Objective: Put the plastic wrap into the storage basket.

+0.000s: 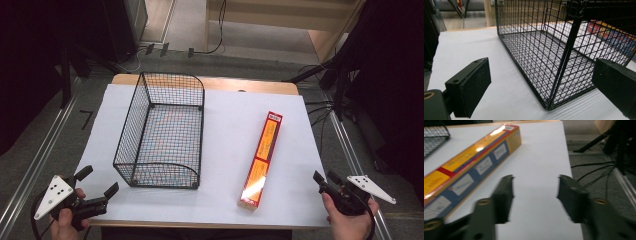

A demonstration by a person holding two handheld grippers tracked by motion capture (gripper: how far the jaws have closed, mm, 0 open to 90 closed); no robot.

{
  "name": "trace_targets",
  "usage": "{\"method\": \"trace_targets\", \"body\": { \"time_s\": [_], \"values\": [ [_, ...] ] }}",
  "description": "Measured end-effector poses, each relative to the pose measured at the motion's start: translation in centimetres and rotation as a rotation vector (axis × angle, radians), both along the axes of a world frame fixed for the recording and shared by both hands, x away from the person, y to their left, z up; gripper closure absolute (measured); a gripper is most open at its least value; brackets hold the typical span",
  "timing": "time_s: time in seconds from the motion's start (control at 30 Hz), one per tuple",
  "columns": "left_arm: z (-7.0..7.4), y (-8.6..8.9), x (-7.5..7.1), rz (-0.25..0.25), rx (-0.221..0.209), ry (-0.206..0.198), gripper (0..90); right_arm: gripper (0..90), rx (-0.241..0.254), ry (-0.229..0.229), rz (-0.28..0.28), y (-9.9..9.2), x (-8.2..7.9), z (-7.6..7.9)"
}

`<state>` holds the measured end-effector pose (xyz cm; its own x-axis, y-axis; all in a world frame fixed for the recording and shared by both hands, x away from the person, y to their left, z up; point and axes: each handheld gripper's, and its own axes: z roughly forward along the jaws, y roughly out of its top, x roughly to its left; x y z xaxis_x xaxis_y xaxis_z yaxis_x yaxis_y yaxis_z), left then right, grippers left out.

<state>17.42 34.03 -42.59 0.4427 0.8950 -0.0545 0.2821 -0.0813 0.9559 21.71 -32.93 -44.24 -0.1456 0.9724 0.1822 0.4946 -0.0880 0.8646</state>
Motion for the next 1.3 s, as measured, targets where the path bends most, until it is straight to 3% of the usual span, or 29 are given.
{"method": "trace_targets", "body": {
  "time_s": [0.03, 0.1, 0.13, 0.17, 0.23, 0.27, 0.3, 0.4, 0.47, 0.57, 0.67, 0.73, 0.8, 0.9, 0.93, 1.1, 1.13, 1.3],
  "values": [
    [0.0, 0.0, 0.1, 0.0, 0.0, 0.007, 2.8, 68.0, 0.012, 0.004, 0.028, 0.0, 0.0, 0.0],
    [-0.2, -0.1, 0.3, 0.003, 0.001, 0.017, 2.8, 84.4, -0.02, 0.029, 0.069, 0.3, 0.3, -0.1],
    [-0.2, -0.1, 0.3, 0.003, 0.001, 0.017, 2.8, 84.4, -0.02, 0.029, 0.069, 0.3, 0.3, -0.1],
    [-0.3, -0.1, 0.5, 0.006, 0.005, 0.024, 2.8, 90.0, 0.01, 0.057, 0.096, 0.6, 0.8, -0.1],
    [-0.3, -0.1, 0.5, 0.005, -0.002, 0.024, 2.8, 90.0, 0.034, 0.068, 0.094, 0.7, 1.1, 0.0],
    [-0.3, 0.0, 0.5, 0.004, -0.004, 0.021, 2.8, 90.0, 0.095, 0.098, 0.112, 0.9, 1.8, 0.5],
    [-0.2, 0.0, 0.5, 0.004, 0.0, 0.02, 2.8, 90.0, 0.094, 0.113, 0.123, 1.2, 2.3, 0.7],
    [-0.2, 0.1, 0.4, 0.005, -0.002, 0.012, 2.8, 90.0, -0.026, 0.178, 0.133, 3.0, 4.0, 1.3],
    [-0.2, 0.1, 0.4, 0.007, -0.004, 0.013, 2.8, 90.0, -0.079, 0.195, 0.13, 4.1, 5.1, 1.5],
    [-0.3, 0.1, 0.4, 0.005, -0.002, 0.016, 2.8, 90.0, -0.068, 0.232, 0.157, 5.8, 7.1, 1.6],
    [-0.1, 0.2, 0.0, 0.006, 0.008, 0.009, 2.8, 90.0, -0.079, 0.253, 0.186, 7.9, 8.0, 1.7],
    [-0.1, 0.4, -0.2, 0.005, 0.01, 0.004, 2.8, 90.0, -0.132, 0.268, 0.178, 9.4, 8.3, 1.8],
    [-0.1, 0.5, -0.4, 0.01, 0.003, 0.003, 2.8, 90.0, -0.142, 0.284, 0.168, 9.8, 9.1, 1.7],
    [-0.1, 0.5, -0.4, 0.011, -0.001, 0.003, 2.8, 90.0, -0.125, 0.297, 0.144, 9.6, 10.3, 1.6],
    [0.0, 0.5, -0.4, 0.01, 0.005, 0.004, 2.8, 90.0, -0.12, 0.311, 0.126, 9.4, 11.8, 1.2],
    [0.0, 0.4, -0.5, 0.012, 0.011, 0.003, 2.8, 90.0, -0.115, 0.338, 0.113, 9.8, 14.9, 0.7],
    [0.0, 0.5, -0.4, 0.014, 0.01, 0.003, 2.8, 90.0, -0.126, 0.339, 0.081, 9.9, 15.9, 0.9],
    [-0.1, 0.6, -0.3, 0.01, 0.01, 0.011, 2.8, 90.0, -0.095, 0.366, 0.063, 9.5, 17.5, 1.1]
  ]
}}
